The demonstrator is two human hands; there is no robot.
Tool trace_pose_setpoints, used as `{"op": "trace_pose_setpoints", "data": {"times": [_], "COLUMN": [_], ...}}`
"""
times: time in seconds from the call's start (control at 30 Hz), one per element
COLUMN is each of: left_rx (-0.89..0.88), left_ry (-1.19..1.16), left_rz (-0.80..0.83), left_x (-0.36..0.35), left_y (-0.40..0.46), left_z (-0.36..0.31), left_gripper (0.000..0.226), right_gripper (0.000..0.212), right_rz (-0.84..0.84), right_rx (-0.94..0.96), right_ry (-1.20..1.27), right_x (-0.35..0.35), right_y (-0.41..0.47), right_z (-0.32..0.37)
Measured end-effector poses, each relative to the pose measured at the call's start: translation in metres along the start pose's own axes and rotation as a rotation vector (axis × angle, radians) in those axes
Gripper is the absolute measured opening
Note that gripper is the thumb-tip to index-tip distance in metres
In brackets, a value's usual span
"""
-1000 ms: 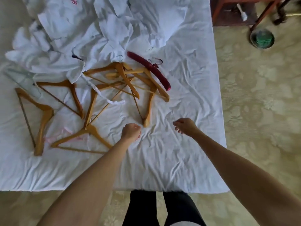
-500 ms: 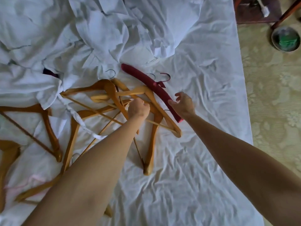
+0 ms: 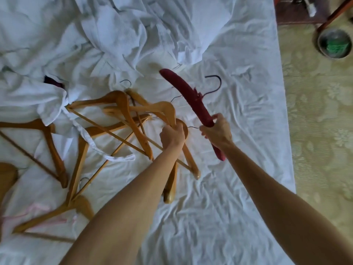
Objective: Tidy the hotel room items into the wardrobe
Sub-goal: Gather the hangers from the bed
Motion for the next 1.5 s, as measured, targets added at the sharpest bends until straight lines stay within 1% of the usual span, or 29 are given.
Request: {"op": "trace_pose_setpoints", "data": {"times": [0.07,0.13,0.23,0.27,0.37,0.47,0.6,0.73,0.93,1.07,1.13,1.27,1.5], "left_rx": [0.013,0.004,-0.063,-0.083,-0.099,-0.059,-0.086,-0.166,-0.238,-0.236,-0.212,-0.164,-0.197], "left_ry": [-0.095,-0.156,-0.225,-0.254,-0.364,-0.445,-0.496,-0.517,-0.749,-0.878,-0.938,-1.101,-1.247], "left_rz": [-0.013,0.014,0.083,0.092,0.034,-0.044,-0.061,-0.106,-0.221,-0.339,-0.419,-0.573,-0.793], "left_x": [0.017,0.033,0.053,0.059,0.087,0.112,0.140,0.174,0.267,0.338,0.371,0.435,0.571], "left_y": [-0.030,-0.064,-0.120,-0.137,-0.190,-0.234,-0.304,-0.362,-0.434,-0.475,-0.495,-0.530,-0.584], "left_z": [0.008,0.012,0.017,0.019,0.024,0.036,0.051,0.080,0.159,0.232,0.271,0.357,0.518], "left_gripper": [0.037,0.036,0.038,0.037,0.038,0.047,0.046,0.044,0.030,0.027,0.027,0.025,0.024], "right_gripper": [0.038,0.027,0.016,0.015,0.025,0.024,0.023,0.031,0.041,0.034,0.033,0.040,0.025], "right_rz": [0.022,0.015,0.047,0.061,0.108,0.176,0.308,0.483,0.738,0.880,0.955,1.058,1.225], "right_rx": [0.004,0.006,0.033,0.046,0.073,0.075,0.191,0.319,0.546,0.652,0.704,0.837,0.917], "right_ry": [-0.001,-0.015,0.097,0.118,0.140,0.100,0.057,0.015,-0.103,-0.197,-0.272,-0.433,-0.564], "right_x": [0.014,0.029,0.048,0.053,0.065,0.071,0.067,0.038,-0.044,-0.118,-0.160,-0.255,-0.435], "right_y": [-0.041,-0.083,-0.148,-0.167,-0.218,-0.260,-0.325,-0.384,-0.477,-0.545,-0.581,-0.658,-0.816], "right_z": [-0.002,-0.001,0.010,0.014,0.019,0.020,0.032,0.049,0.097,0.128,0.141,0.163,0.185]}}
Point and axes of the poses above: each hand's wrist, its own y-axis towards the middle knuckle, its own x-axis out of the back of the hand, z = x × y, the point moved 8 cm from there along y, towards the middle knuckle, and after that the axes turned 4 degrees about z, right-handed, at the moved point
